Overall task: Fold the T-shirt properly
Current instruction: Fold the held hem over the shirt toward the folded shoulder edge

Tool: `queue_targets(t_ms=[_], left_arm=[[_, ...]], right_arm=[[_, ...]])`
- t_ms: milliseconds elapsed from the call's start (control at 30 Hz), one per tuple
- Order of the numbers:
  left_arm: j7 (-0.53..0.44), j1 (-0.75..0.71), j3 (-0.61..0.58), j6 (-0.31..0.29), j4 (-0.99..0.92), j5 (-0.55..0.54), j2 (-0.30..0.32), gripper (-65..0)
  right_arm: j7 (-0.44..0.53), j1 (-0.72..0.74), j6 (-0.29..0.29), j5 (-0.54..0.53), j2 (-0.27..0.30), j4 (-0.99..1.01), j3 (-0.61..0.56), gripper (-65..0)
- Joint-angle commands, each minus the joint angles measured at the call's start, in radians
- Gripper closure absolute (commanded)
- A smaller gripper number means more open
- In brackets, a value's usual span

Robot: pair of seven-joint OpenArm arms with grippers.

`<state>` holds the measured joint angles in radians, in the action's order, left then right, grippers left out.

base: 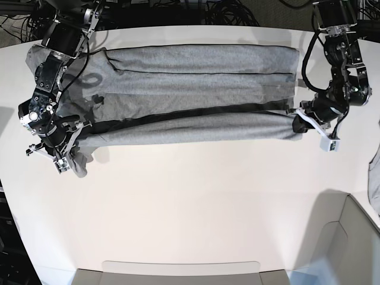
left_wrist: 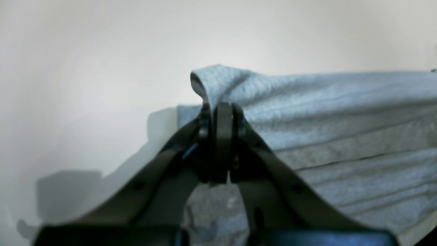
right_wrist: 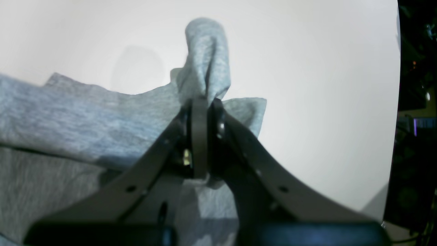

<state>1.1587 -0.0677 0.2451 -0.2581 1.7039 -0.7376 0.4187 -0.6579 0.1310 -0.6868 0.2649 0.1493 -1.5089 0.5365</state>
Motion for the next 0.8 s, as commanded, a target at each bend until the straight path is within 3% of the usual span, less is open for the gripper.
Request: queue_targets(t_ms=[0, 367, 767], left_arm=[[-0.01, -0.004, 0.007, -0.004, 0.017, -0.012, 0.009, 0.0], [-0.01, -0.062, 0.009, -0.004, 0.018, -0.013, 0.004, 0.0], [-0.01, -0.148, 0.009, -0.004, 0.046, -0.015, 0.004, 0.0]], right_arm=[[0.01, 0.002, -0.011, 0.0, 0.011, -0.019, 0.003, 0.0], [0.01, -0.104, -0.011, -0.002, 0.011, -0.104, 0.004, 0.0], [0.008, -0.184, -0.011, 0.006, -0.032, -0.197, 0.126, 0.0]])
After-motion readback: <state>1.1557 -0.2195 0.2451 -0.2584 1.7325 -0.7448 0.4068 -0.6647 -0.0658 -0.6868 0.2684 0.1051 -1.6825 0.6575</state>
